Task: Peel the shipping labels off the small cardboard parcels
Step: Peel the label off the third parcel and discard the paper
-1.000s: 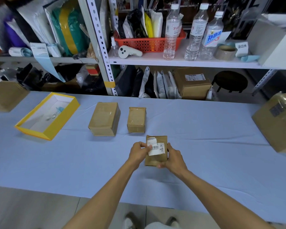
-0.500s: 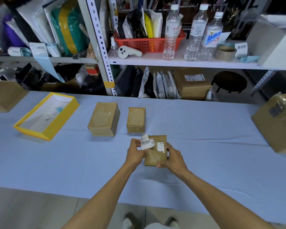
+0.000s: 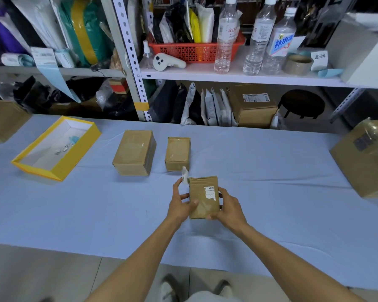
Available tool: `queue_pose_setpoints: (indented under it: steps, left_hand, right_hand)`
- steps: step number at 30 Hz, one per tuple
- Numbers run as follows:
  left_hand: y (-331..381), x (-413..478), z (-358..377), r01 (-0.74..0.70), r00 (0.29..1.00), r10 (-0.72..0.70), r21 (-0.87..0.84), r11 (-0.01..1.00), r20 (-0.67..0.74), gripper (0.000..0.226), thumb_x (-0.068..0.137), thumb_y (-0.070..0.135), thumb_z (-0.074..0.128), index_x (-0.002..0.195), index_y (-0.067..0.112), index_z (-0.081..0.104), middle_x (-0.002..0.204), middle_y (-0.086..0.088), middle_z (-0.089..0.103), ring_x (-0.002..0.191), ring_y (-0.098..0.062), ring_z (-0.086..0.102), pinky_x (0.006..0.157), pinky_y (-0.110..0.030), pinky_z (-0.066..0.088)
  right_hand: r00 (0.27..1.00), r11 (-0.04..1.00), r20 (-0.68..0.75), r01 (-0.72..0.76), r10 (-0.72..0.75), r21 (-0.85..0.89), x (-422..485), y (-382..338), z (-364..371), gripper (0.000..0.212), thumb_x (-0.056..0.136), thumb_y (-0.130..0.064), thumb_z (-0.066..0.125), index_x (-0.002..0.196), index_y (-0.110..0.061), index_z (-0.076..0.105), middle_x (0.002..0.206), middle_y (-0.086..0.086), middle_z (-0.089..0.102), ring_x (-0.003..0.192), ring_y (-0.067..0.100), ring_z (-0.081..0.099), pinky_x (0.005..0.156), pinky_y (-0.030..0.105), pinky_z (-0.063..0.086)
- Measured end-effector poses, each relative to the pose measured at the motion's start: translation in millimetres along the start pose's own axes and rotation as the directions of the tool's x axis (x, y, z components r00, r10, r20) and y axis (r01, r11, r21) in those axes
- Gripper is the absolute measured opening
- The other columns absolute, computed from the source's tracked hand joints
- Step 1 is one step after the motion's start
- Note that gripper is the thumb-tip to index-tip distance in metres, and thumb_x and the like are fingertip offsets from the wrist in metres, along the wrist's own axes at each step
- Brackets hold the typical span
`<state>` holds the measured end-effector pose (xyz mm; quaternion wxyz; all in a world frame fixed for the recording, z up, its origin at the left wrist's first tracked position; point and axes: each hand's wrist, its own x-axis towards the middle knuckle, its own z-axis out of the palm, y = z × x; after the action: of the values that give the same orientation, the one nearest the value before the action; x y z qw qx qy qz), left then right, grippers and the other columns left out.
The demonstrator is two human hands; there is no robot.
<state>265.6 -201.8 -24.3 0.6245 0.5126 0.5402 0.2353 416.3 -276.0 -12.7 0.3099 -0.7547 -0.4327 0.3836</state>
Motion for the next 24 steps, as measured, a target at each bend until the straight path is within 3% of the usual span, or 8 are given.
queue_pose_setpoints:
  steps: [4, 10, 13, 18, 22, 24]
  left_hand:
    - [4, 2, 2, -0.037, 0.999, 0.036, 0.062, 0.997, 0.013, 0.082, 0.085, 0.001, 0.064, 0.142, 0.042, 0.023, 0.121, -0.009, 0.056, 0.107, -0.020, 0.058, 0.088, -0.049, 0.056]
    - [3, -1, 1, -0.078, 0.997, 0.079, 0.133, 0.988, 0.003, 0.078, 0.087, 0.004, 0.064, 0.143, 0.038, 0.023, 0.125, -0.013, 0.056, 0.104, -0.020, 0.057, 0.083, -0.033, 0.055]
    - [8, -1, 5, -0.136, 0.988, 0.147, 0.162, 0.977, -0.056, 0.079, 0.083, 0.002, 0.068, 0.143, 0.031, 0.027, 0.128, -0.005, 0.050, 0.109, -0.018, 0.052, 0.082, -0.028, 0.048]
    - [18, 4, 10, -0.192, 0.969, 0.203, 0.090, 0.977, -0.138, 0.084, 0.079, -0.007, 0.067, 0.143, 0.030, 0.029, 0.114, -0.002, 0.055, 0.103, -0.014, 0.056, 0.069, -0.014, 0.049]
    - [17, 8, 9, -0.190, 0.967, 0.202, 0.092, 0.978, -0.158, 0.084, 0.079, -0.005, 0.069, 0.144, 0.030, 0.029, 0.113, -0.004, 0.057, 0.102, -0.016, 0.057, 0.070, -0.012, 0.047]
    - [15, 8, 9, -0.167, 0.973, 0.178, 0.081, 0.983, -0.150, 0.082, 0.079, -0.002, 0.071, 0.143, 0.030, 0.031, 0.115, -0.006, 0.056, 0.105, -0.019, 0.057, 0.076, -0.019, 0.049]
  right_hand:
    - [0.999, 0.999, -0.042, -0.023, 0.022, -0.024, 1, 3, -4, 0.067, 0.076, -0.035, 0.077, 0.133, -0.022, 0.043, 0.127, 0.003, 0.059, 0.089, 0.020, 0.067, 0.078, 0.034, 0.056]
    - [0.999, 0.999, 0.032, -0.044, 0.044, 0.016, 5, 4, -3, 0.069, 0.079, -0.029, 0.075, 0.136, -0.022, 0.038, 0.130, 0.007, 0.057, 0.099, 0.022, 0.066, 0.085, 0.039, 0.057]
    - [0.999, 0.997, 0.031, -0.044, 0.042, 0.069, 6, 3, -1, 0.061, 0.084, -0.022, 0.072, 0.137, -0.019, 0.041, 0.127, 0.009, 0.061, 0.098, 0.019, 0.063, 0.083, 0.034, 0.057]
    - [0.998, 0.996, 0.032, -0.050, 0.048, 0.077, 6, 3, -1, 0.062, 0.084, -0.021, 0.071, 0.138, -0.019, 0.041, 0.127, 0.008, 0.061, 0.099, 0.019, 0.062, 0.083, 0.034, 0.057]
    - [0.998, 0.996, 0.040, -0.048, 0.045, 0.077, 5, 3, -2, 0.063, 0.084, -0.022, 0.071, 0.138, -0.019, 0.041, 0.129, 0.008, 0.058, 0.098, 0.018, 0.060, 0.080, 0.031, 0.055]
    - [0.999, 0.996, 0.038, -0.040, 0.037, 0.082, 4, 4, -1, 0.062, 0.084, -0.022, 0.071, 0.137, -0.020, 0.041, 0.129, 0.008, 0.059, 0.098, 0.017, 0.060, 0.080, 0.030, 0.056]
